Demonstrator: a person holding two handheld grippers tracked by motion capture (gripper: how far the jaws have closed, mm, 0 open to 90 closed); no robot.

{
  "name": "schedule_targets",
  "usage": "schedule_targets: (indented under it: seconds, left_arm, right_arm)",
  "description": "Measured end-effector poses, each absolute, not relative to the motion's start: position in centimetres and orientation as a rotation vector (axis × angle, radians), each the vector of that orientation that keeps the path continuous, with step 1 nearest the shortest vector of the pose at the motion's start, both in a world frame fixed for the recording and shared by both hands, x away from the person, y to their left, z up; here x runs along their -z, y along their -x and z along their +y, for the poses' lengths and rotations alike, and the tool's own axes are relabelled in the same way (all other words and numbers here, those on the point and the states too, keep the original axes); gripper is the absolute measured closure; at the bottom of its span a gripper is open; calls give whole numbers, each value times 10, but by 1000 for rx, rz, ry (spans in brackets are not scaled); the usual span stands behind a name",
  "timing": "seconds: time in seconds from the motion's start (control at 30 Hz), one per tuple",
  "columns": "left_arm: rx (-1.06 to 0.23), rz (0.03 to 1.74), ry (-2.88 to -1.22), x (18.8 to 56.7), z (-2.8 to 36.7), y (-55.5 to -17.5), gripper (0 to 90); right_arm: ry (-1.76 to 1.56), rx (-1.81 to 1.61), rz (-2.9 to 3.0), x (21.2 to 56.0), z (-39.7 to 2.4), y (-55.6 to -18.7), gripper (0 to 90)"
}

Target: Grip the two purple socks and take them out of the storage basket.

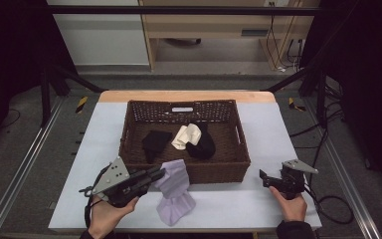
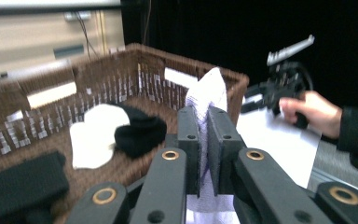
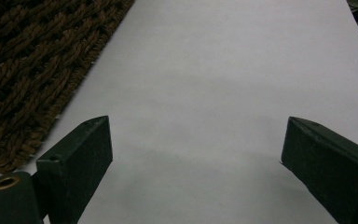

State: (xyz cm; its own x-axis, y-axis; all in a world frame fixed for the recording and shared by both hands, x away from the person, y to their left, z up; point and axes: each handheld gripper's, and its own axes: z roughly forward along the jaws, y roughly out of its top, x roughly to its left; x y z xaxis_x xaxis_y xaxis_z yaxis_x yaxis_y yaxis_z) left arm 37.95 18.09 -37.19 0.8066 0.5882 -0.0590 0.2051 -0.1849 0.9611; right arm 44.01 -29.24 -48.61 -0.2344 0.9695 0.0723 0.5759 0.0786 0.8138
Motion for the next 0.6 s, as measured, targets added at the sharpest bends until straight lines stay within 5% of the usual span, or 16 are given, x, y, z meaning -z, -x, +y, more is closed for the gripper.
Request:
schedule_targets:
  seconds: [0.6]
  left_arm:
    - [-340, 776, -2041, 452, 175, -398, 819]
  right_arm:
    - [-1521, -1038, 1865, 486, -292, -439, 90]
